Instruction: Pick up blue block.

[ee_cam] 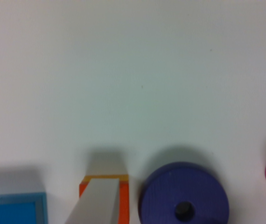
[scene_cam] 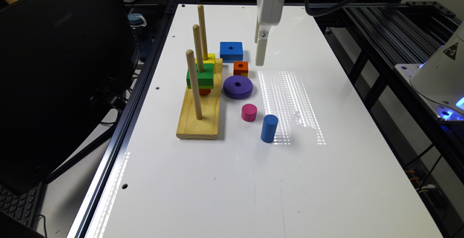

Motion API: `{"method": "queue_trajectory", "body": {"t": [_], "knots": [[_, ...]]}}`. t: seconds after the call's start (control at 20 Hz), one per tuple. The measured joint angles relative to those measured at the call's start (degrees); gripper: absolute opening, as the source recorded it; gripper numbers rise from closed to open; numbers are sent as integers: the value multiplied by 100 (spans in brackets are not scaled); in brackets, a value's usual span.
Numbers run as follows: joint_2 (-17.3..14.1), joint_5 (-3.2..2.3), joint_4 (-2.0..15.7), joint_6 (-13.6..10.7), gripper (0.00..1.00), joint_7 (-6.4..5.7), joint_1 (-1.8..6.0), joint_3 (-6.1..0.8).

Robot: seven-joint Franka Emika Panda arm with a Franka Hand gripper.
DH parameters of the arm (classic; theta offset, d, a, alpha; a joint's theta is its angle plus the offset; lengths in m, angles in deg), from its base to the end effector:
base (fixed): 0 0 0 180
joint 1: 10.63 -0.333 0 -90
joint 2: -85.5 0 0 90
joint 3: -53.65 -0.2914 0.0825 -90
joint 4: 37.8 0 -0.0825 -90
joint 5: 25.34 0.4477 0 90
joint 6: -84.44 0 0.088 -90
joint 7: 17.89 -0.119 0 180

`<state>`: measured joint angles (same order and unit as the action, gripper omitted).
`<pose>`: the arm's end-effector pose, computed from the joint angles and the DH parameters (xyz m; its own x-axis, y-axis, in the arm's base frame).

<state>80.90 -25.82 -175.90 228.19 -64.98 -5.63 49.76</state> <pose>0.5326 -0.0097 0.1934 0.6712 -0.7412 0.0123 -0.7410 -0.6713 -0.0138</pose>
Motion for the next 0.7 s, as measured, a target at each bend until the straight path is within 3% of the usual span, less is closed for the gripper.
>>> {"method": "queue_trajectory", "body": {"t": [0.35, 0.4, 0.5, 0.55, 0.6, 0.7], "knots": [[-131, -9, 165, 0, 100, 61, 72, 5], [-176, -35, 241, 0, 100, 151, 149, 41], [-303, -40, 408, -6, 100, 436, 335, 137], [-394, -36, 507, -8, 100, 558, 434, 152], [-483, -36, 593, -9, 100, 614, 493, 144], [-597, -36, 696, -12, 100, 623, 504, 120]]}}
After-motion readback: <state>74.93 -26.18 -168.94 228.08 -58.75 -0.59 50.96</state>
